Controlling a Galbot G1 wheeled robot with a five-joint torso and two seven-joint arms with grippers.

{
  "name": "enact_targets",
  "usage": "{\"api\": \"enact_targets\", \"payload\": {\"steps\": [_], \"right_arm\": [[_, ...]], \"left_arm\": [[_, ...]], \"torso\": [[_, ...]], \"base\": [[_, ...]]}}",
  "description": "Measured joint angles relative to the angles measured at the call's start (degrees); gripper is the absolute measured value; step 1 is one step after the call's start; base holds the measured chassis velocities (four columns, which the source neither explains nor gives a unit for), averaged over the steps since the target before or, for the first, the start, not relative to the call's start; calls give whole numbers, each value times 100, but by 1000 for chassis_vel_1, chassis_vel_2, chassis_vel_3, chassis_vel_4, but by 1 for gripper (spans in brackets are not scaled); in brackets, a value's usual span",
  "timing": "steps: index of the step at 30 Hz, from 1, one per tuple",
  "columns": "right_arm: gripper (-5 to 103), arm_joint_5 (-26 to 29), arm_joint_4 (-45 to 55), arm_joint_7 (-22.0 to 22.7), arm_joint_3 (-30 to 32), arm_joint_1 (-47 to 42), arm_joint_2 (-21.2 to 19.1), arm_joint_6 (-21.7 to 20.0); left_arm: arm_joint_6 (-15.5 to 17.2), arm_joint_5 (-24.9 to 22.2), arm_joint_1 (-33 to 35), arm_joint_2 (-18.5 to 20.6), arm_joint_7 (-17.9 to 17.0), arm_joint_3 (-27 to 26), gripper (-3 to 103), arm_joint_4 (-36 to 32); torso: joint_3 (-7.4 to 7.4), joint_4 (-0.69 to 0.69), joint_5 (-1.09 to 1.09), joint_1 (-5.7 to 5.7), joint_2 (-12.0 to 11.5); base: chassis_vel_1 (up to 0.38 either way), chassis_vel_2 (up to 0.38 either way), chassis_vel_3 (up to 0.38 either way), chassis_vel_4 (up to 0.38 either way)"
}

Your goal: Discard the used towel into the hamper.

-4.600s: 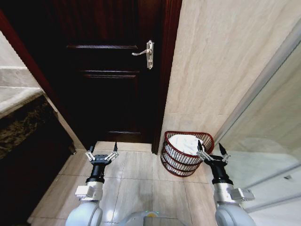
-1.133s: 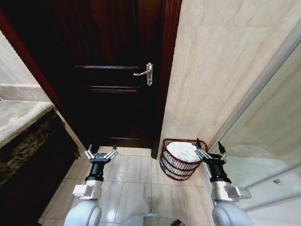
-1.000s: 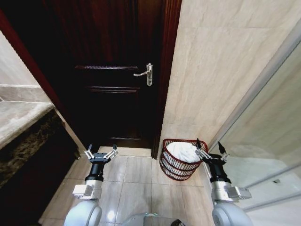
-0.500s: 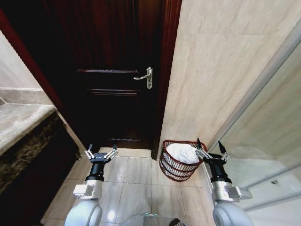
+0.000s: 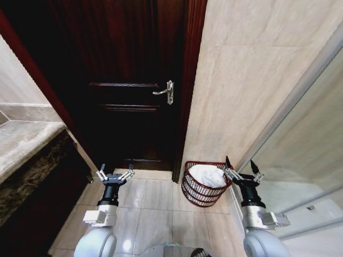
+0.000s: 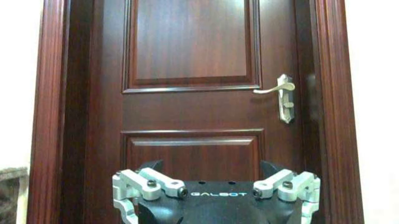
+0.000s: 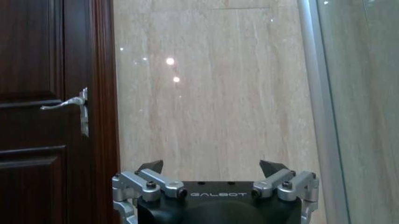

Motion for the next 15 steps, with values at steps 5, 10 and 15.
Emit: {"api": "enact_targets", "payload": {"steps": [5,10,15], "right_arm": [[100,4,30,22,-6,-12,4,-5],[100,37,46,26,48,-7,-3,-28],[100,61,64,26,75,-17,-15,-35]], "left_arm": [[0,-2,1,27,-1,-8,100,-34],[-8,4,19,8,-2,1,100,-37],[-29,6,34,3,-2,0,100,-38]], "torso": [[61,0,0,48,111],[131,0,0,101,232],[186,0,0,139,325]], "base": [[0,0,0,0],[0,0,0,0],[0,0,0,0]]}}
